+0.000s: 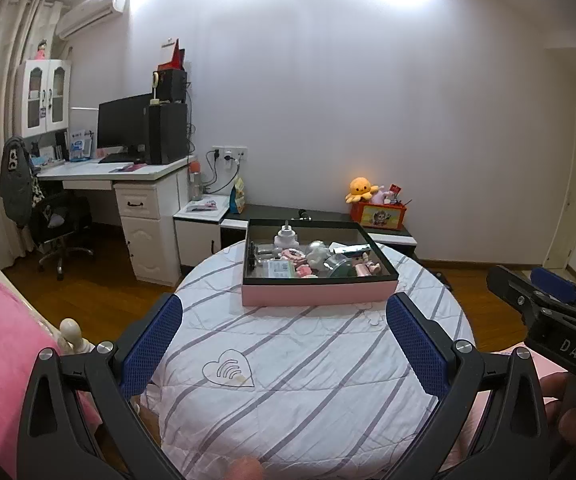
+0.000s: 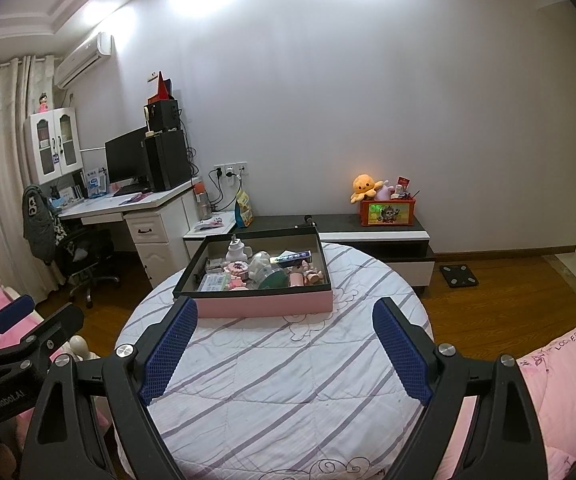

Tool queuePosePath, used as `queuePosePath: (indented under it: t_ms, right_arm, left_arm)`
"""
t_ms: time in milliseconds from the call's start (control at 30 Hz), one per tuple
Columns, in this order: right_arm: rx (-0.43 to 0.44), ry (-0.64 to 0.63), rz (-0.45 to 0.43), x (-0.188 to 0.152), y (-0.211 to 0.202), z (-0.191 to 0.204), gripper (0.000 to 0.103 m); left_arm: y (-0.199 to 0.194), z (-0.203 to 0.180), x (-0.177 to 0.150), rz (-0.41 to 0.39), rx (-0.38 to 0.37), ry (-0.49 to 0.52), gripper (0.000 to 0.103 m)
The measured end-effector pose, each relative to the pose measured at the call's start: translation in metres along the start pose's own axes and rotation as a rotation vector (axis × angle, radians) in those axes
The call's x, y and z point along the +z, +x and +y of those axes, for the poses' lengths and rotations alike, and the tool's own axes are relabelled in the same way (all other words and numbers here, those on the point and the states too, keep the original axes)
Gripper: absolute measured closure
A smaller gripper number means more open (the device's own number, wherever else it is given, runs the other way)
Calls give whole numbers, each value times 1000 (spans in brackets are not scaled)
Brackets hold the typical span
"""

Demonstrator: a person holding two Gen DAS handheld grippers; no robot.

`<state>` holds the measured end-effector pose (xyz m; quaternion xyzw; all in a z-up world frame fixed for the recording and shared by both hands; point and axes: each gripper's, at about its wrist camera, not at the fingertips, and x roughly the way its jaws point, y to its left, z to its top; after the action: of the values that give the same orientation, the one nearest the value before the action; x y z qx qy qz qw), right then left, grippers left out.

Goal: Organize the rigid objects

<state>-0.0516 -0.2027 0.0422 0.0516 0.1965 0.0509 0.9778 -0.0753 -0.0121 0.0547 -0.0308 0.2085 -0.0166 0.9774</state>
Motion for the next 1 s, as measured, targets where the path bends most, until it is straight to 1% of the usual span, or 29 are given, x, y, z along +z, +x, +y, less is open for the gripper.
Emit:
queuePosePath:
  t_ms: [567, 700, 800, 1000]
  right_arm:
    - [0, 0, 14, -6, 4, -1, 12]
    - [3, 1, 15, -7, 3, 1, 12]
    - [-1, 2, 13, -7, 4, 1, 12]
    - [0, 1, 14, -7, 4, 1, 12]
  left_arm:
    - [0, -4, 3, -4, 36, 35, 0]
    - [1, -1, 5, 9, 13, 26, 0]
    - [1, -1, 6, 3, 25, 35, 0]
    - [1, -1, 9, -2, 24, 41, 0]
